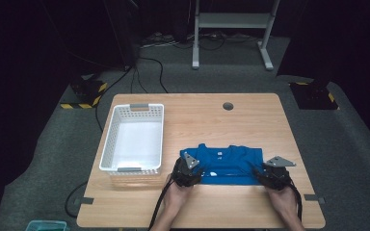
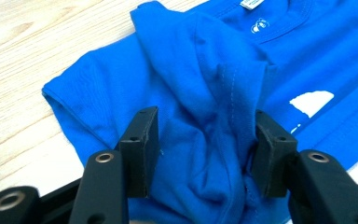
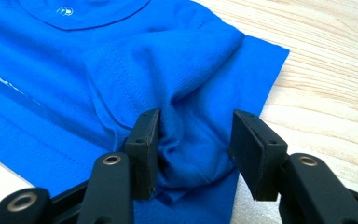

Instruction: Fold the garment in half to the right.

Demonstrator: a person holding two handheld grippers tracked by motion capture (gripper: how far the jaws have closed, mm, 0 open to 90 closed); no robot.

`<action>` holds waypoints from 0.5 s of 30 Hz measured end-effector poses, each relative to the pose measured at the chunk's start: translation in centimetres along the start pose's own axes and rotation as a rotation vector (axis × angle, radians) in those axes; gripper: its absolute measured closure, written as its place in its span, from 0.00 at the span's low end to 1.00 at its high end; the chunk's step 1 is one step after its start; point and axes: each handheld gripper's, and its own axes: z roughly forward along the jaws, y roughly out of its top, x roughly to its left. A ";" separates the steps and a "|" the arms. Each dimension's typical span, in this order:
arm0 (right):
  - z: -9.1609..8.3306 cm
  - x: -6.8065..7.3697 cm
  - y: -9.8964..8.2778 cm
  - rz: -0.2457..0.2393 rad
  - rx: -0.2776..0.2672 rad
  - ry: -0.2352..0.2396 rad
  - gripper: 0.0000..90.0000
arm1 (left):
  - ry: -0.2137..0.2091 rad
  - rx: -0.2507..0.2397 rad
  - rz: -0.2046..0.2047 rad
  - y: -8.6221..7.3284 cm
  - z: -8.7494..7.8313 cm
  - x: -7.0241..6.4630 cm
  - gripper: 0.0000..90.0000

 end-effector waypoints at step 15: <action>0.4 -1.2 0.4 0.010 0.007 -0.012 0.55 | -0.035 0.025 -0.031 1.3 1.2 0.4 0.51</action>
